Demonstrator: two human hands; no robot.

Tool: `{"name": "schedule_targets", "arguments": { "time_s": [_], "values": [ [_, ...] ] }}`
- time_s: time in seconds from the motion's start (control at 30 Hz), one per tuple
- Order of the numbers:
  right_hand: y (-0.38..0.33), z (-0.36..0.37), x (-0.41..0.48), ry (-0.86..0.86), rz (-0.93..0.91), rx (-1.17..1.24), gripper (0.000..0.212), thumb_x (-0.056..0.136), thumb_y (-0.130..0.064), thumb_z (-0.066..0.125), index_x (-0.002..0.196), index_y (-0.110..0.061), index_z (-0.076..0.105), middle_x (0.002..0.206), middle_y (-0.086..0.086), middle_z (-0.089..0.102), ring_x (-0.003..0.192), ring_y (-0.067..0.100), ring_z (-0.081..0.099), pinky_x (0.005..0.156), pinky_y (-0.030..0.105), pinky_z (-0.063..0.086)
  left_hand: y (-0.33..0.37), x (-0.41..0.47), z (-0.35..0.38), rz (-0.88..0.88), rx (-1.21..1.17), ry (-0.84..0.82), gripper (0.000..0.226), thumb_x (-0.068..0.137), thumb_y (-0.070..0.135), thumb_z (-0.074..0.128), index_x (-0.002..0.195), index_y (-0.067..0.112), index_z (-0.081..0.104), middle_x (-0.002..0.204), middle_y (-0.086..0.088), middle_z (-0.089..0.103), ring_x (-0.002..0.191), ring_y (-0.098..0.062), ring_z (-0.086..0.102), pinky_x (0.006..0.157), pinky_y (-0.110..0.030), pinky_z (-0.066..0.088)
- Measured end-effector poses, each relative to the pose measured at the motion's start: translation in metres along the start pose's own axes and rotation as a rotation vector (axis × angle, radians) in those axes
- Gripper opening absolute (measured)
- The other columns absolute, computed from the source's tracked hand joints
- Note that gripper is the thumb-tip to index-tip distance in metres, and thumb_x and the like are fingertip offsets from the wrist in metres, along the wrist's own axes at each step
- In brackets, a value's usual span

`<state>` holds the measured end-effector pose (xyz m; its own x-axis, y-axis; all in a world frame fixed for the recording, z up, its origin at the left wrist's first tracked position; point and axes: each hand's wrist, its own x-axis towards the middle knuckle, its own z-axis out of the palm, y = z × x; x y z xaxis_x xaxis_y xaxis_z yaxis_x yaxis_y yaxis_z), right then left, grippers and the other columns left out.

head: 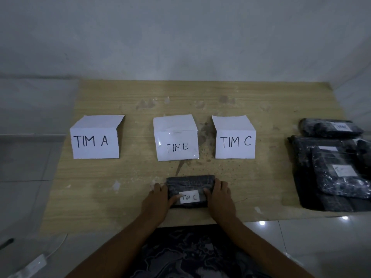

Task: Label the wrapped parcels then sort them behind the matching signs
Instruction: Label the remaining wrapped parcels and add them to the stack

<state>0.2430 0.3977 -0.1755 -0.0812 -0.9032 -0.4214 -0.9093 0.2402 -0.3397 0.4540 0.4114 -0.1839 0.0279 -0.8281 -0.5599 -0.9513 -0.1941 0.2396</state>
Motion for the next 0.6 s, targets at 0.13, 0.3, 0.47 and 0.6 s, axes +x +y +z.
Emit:
{"name": "schedule_targets", "arguments": {
  "time_s": [0.13,0.3,0.47,0.6],
  "values": [
    [0.004,-0.003,-0.002,0.026,-0.037,0.037,0.040,0.102,-0.034,0.034,0.135,-0.012,0.036,0.131,0.011,0.041,0.117,0.030,0.044,0.084,0.043,0.048,0.004,-0.007,0.005,0.066,0.136,-0.029,0.054,0.102,0.044,0.026,0.148,0.016,0.024,0.151,-0.020,0.023,0.127,-0.034,0.041,0.093,-0.041,0.048],
    [0.000,0.001,-0.004,-0.025,-0.047,-0.040,0.070,0.095,-0.056,0.040,0.143,-0.008,0.024,0.135,0.011,0.031,0.120,0.031,0.038,0.086,0.040,0.049,0.003,-0.012,0.002,0.048,0.073,-0.020,0.133,0.051,0.096,-0.008,0.148,0.009,0.019,0.157,-0.015,0.014,0.134,-0.033,0.035,0.093,-0.041,0.047],
    [0.004,-0.001,-0.004,0.011,-0.033,0.118,0.043,0.101,-0.040,0.037,0.134,-0.012,0.036,0.127,0.011,0.039,0.113,0.032,0.044,0.081,0.042,0.044,0.001,-0.011,0.001,0.012,-0.011,-0.040,0.083,0.090,0.069,0.022,0.148,0.010,0.021,0.157,-0.017,0.013,0.135,-0.035,0.033,0.100,-0.043,0.044],
    [0.002,-0.002,0.002,-0.021,-0.017,0.160,0.040,0.101,-0.027,0.042,0.135,-0.005,0.038,0.127,0.017,0.041,0.106,0.033,0.047,0.087,0.040,0.043,-0.001,-0.009,0.002,0.000,-0.236,0.047,0.045,0.101,0.044,0.028,0.126,0.013,0.049,0.133,-0.015,0.045,0.108,-0.029,0.053,0.088,-0.037,0.048]
  ]
}}
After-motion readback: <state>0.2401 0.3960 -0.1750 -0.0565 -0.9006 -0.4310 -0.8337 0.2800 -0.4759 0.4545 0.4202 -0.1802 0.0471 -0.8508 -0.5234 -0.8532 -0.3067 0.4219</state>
